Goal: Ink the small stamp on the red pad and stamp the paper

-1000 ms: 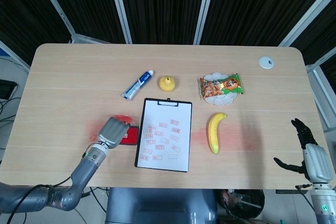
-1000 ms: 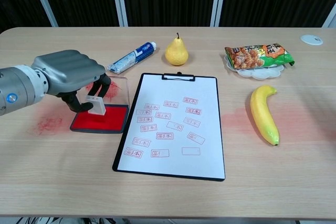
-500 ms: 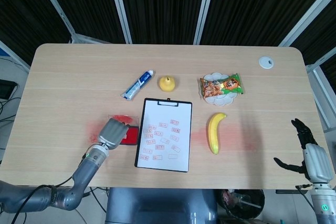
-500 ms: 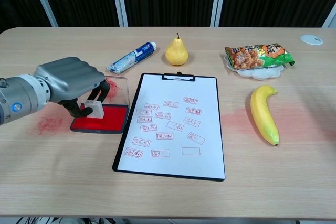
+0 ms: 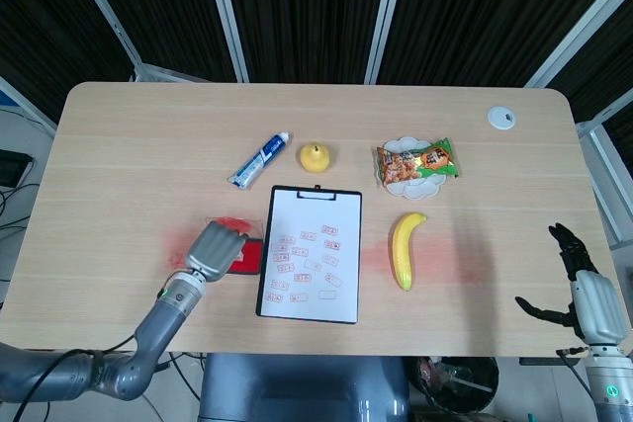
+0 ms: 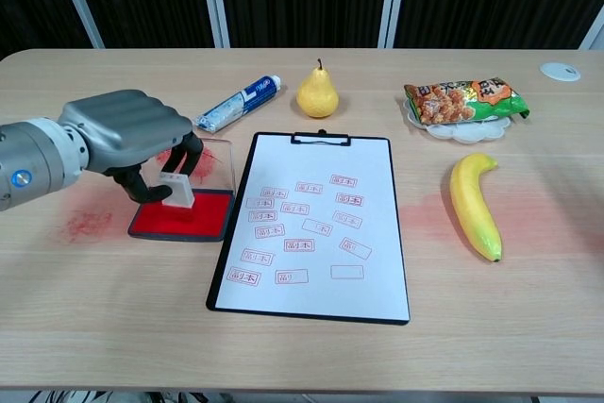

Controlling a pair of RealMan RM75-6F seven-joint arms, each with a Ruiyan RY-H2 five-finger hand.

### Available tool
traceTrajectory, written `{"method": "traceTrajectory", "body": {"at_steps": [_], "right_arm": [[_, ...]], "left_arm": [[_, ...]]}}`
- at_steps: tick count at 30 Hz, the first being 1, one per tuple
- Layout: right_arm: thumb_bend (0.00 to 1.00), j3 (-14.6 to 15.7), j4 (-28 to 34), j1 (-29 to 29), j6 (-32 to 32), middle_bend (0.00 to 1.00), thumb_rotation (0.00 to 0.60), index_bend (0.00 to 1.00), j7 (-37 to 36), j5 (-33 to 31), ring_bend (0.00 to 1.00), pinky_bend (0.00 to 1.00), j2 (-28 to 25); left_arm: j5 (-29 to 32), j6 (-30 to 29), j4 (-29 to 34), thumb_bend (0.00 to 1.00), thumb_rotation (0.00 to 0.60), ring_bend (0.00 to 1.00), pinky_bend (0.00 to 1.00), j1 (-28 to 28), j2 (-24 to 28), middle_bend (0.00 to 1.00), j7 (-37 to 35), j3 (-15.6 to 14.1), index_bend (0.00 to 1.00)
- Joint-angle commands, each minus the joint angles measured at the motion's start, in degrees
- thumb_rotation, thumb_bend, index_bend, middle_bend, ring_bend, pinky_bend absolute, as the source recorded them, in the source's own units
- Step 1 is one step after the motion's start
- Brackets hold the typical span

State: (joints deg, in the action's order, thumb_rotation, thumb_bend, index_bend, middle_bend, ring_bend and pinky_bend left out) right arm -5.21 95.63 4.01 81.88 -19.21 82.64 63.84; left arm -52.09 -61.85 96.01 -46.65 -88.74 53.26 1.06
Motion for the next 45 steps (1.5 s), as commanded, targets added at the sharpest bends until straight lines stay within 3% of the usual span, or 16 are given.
{"method": "traceTrajectory", "body": {"at_steps": [1,8,16,36,45], "right_arm": [[0.12,0.0,0.1,0.0,-0.1,0.0,0.6,0.0,-0.1,-0.1,0.0,0.22,0.0],[0.12,-0.2,0.5,0.1,-0.4,0.0,0.6,0.0,-0.6,-0.7,0.0,0.22,-0.2],[0.12,-0.5,0.9,0.1,-0.8,0.0,0.6,0.0,-1.3,-1.3,0.0,0.22,-0.4],[0.12,-0.7,1.5,0.2,-2.1,0.0,0.6,0.0,-3.5,-2.0,0.0,0.22,-1.1],[0.12,-0.8,1.8,0.3,-2.5,0.0,0.6,0.0,-4.2,-2.4,0.0,0.22,-1.3]], "left_arm": [[-0.7,-1.3,3.3,0.6,0.6,0.84,0.97,-0.5,1.9,0.72,0.6,1.1,0.68],[-0.8,-3.0,9.8,0.6,0.6,0.84,0.97,-2.1,3.8,0.72,2.9,2.9,0.68],[2.6,-3.5,11.8,0.6,0.6,0.84,0.97,-5.3,-0.1,0.73,8.4,3.9,0.69],[14.2,-4.9,3.6,0.6,0.6,0.84,0.97,-13.6,-14.5,0.73,17.3,6.2,0.69],[16.4,-4.6,0.6,0.6,0.6,0.84,0.97,-15.9,-17.8,0.74,18.5,6.3,0.69]]}}
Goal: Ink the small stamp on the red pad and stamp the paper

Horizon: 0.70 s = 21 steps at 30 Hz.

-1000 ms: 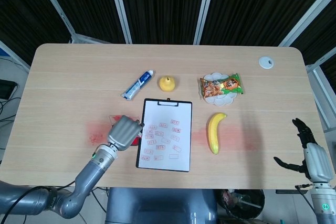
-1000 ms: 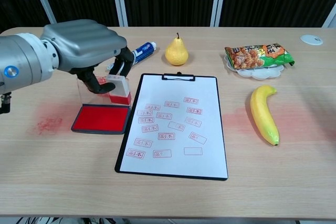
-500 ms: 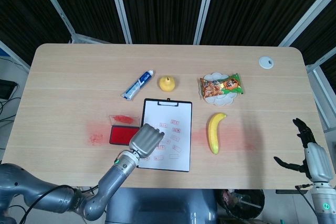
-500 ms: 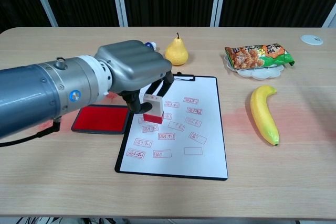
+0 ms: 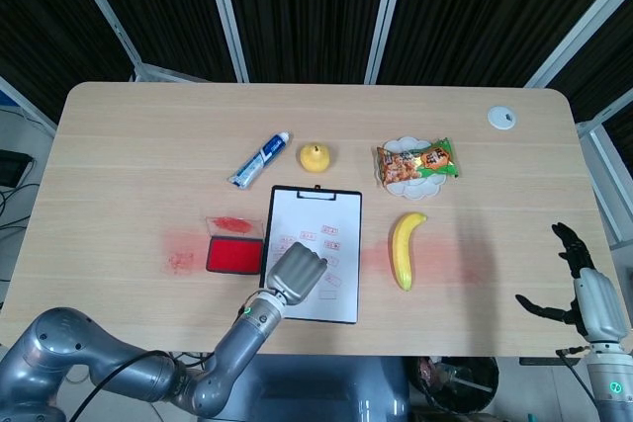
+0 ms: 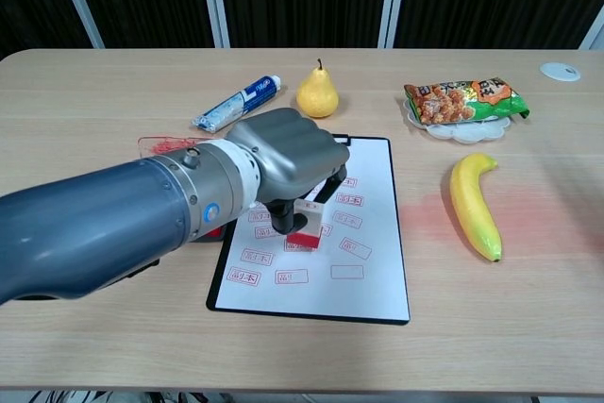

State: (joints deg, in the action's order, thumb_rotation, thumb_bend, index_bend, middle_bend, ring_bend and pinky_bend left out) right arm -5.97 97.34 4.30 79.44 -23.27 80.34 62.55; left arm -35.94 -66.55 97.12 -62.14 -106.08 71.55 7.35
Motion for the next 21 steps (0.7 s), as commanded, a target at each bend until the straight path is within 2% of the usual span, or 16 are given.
{"method": "traceTrajectory", "body": {"at_steps": [1,21], "right_arm": [[0.12,0.0,0.1,0.0,-0.1,0.0,0.6,0.0,-0.1,-0.1,0.0,0.22,-0.1],[0.12,0.0,0.7,0.0,-0.7,0.0,0.6,0.0,-1.1,-0.3,0.0,0.22,-0.5]], "left_arm": [[0.2,0.1,-0.8,0.6,0.6,0.84,0.97,-0.6,-0.7,0.74,0.3,-0.1,0.69],[2.0,0.7,-5.7,0.59,0.6,0.84,0.97,-3.1,-5.2,0.74,0.2,0.1,0.7]]}}
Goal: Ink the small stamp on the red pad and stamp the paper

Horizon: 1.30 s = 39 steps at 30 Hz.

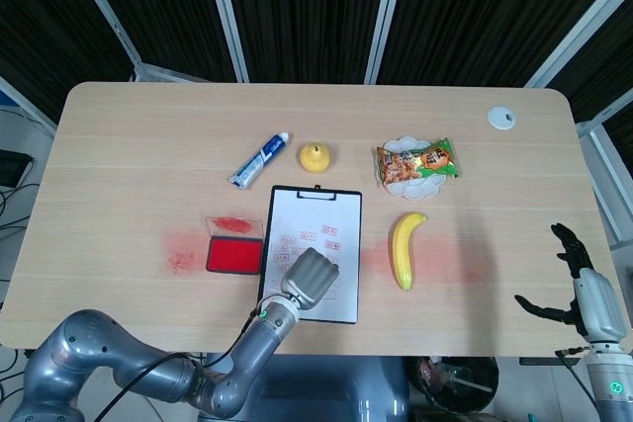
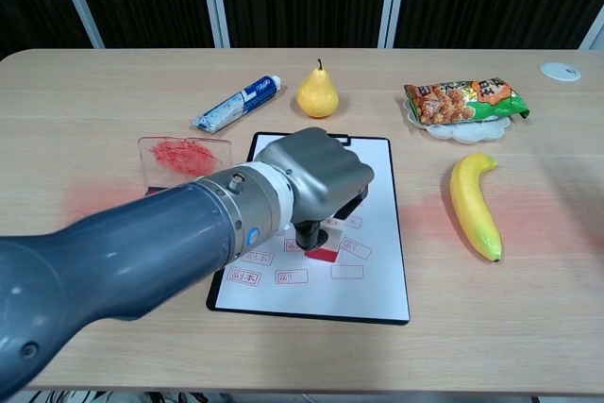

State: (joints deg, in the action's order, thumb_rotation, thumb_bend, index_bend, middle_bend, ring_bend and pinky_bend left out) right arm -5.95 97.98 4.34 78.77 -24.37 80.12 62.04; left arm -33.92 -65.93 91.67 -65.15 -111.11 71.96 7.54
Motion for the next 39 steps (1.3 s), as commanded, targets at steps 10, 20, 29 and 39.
{"method": "traceTrajectory", "body": {"at_steps": [10,20,29,39], "right_arm": [[0.12,0.0,0.1,0.0,-0.2,0.0,0.6,0.0,-0.1,-0.1,0.0,0.22,-0.1],[0.12,0.0,0.3,0.0,-0.3,0.0,0.6,0.0,-0.2,-0.1,0.0,0.22,-0.1],[0.12,0.0,0.5,0.1,-0.4,0.0,0.6,0.0,-0.2,-0.2,0.0,0.22,-0.2],[0.12,0.0,0.7,0.1,-0.5,0.0,0.6,0.0,-0.2,-0.2,0.0,0.22,-0.3]], "left_arm": [[-0.2,0.1,-0.6,0.6,0.6,0.84,0.97,-0.3,-0.2,0.75,-0.7,-0.2,0.7],[-0.5,0.0,-0.5,0.6,0.6,0.84,0.97,-0.4,-0.3,0.75,-1.2,-0.5,0.7],[-0.7,0.3,-1.2,0.6,0.6,0.84,0.97,-0.4,-0.6,0.75,-1.7,-0.7,0.7],[-1.0,0.0,-1.3,0.6,0.6,0.84,0.97,-0.3,-0.7,0.75,-2.0,-0.8,0.7]]}}
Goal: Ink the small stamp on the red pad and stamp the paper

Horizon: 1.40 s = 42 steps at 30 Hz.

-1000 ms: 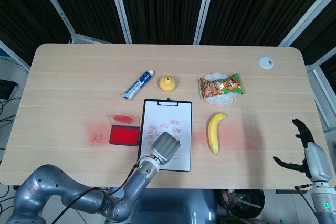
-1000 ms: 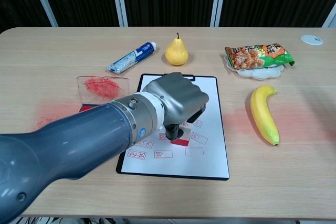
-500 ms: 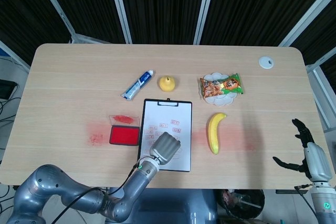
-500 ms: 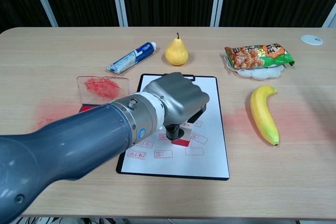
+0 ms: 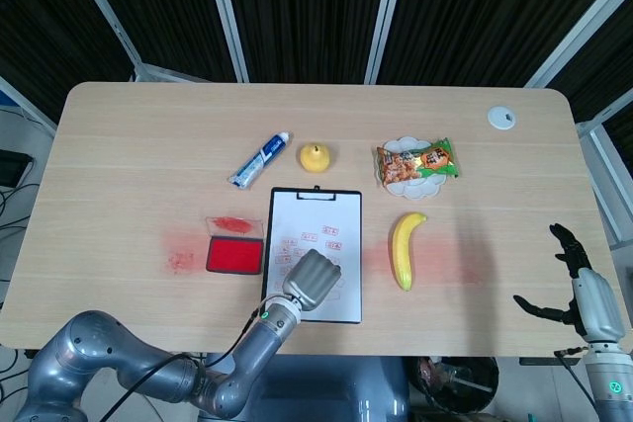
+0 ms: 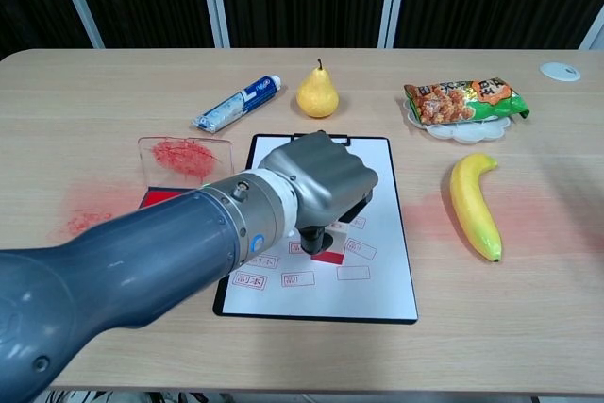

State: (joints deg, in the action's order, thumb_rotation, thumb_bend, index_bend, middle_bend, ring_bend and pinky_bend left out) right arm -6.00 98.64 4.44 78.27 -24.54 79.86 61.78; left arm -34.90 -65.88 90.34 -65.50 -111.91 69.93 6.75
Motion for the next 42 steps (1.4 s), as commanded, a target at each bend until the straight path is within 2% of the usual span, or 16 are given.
{"method": "traceTrajectory", "body": {"at_steps": [1,42], "right_arm": [[0.12,0.0,0.0,0.0,0.0,0.0,0.6,0.0,0.0,0.0,0.0,0.22,0.0],[0.12,-0.1,0.4,0.0,-0.1,0.0,0.6,0.0,-0.3,-0.1,0.0,0.22,-0.1]], "left_arm": [[0.0,-0.1,0.2,0.6,0.6,0.84,0.97,0.0,0.1,0.75,0.1,0.0,0.7],[0.7,1.4,-2.3,0.6,0.6,0.84,0.97,0.2,-1.3,0.79,0.4,-1.3,0.74]]}}
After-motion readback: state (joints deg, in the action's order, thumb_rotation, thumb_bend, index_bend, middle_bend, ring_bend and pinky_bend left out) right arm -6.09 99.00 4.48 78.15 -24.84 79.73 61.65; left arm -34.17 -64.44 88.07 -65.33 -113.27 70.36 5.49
